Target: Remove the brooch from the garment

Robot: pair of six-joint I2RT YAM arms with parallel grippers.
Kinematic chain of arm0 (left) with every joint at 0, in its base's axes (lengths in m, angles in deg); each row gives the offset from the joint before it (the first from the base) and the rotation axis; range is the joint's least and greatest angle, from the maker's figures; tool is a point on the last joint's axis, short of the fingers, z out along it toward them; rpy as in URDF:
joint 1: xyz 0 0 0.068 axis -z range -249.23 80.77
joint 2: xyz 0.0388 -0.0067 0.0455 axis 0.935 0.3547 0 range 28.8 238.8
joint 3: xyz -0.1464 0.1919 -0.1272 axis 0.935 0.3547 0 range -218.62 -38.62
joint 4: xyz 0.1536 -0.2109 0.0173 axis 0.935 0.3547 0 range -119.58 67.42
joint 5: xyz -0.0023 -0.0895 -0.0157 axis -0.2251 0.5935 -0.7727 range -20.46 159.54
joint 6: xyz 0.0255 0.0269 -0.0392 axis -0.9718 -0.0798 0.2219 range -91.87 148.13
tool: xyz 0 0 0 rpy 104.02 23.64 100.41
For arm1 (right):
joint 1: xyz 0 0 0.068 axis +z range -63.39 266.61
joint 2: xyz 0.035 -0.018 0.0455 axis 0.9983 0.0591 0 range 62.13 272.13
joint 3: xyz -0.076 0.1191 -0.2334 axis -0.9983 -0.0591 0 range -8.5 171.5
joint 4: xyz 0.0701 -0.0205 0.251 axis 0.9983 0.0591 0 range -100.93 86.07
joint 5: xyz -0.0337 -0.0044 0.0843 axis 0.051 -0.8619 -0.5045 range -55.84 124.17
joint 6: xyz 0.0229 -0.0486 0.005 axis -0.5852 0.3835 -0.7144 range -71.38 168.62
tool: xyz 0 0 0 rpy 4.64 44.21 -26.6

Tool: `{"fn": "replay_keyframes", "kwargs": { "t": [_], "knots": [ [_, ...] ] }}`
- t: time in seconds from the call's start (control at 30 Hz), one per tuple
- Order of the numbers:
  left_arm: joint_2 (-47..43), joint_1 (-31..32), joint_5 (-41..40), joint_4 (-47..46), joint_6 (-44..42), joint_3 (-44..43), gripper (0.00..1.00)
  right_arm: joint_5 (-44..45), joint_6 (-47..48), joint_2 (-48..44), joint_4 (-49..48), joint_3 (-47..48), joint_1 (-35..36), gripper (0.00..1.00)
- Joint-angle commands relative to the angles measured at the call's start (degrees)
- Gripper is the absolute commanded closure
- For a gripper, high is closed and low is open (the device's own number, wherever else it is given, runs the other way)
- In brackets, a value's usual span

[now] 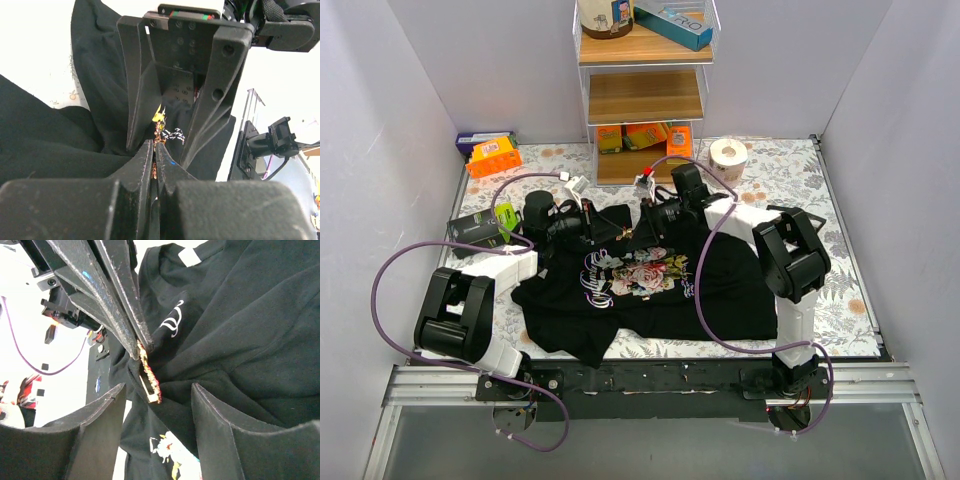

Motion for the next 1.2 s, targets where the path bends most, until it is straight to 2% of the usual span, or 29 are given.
{"fn": "replay_keyframes", "kwargs": {
  "t": [0.0,0.17,0.33,0.53,0.87,1.17],
  "knots": [
    [-2.9,-0.2,-0.8,-3.2,1.4,1.4,1.0,0.6,-0.2,-2.7,-1.5,-0.8,1.8,0.37],
    [-3.5,-0.3,-1.5,-4.1,1.9,2.0,1.0,1.9,1.6,-3.3,2.1,0.4,1.1,0.34],
    [-4.2,-0.3,-0.3,-3.6,0.4,2.0,1.0,1.7,0.5,-4.4,1.4,-0.4,-0.8,0.34],
    [-4.6,-0.3,0.7,-4.2,0.6,2.4,1.0,1.8,-1.4,-3.8,-0.6,0.4,-2.2,0.39],
    [-4.3,-0.3,2.3,-3.9,0.8,2.0,1.0,1.0,-2.5,-0.8,-2.7,4.8,-2.2,0.4],
    [-3.6,-0.3,2.0,-3.6,0.9,1.4,1.0,-1.3,-2.9,-0.7,-3.9,3.7,-2.1,0.48]
  ]
}}
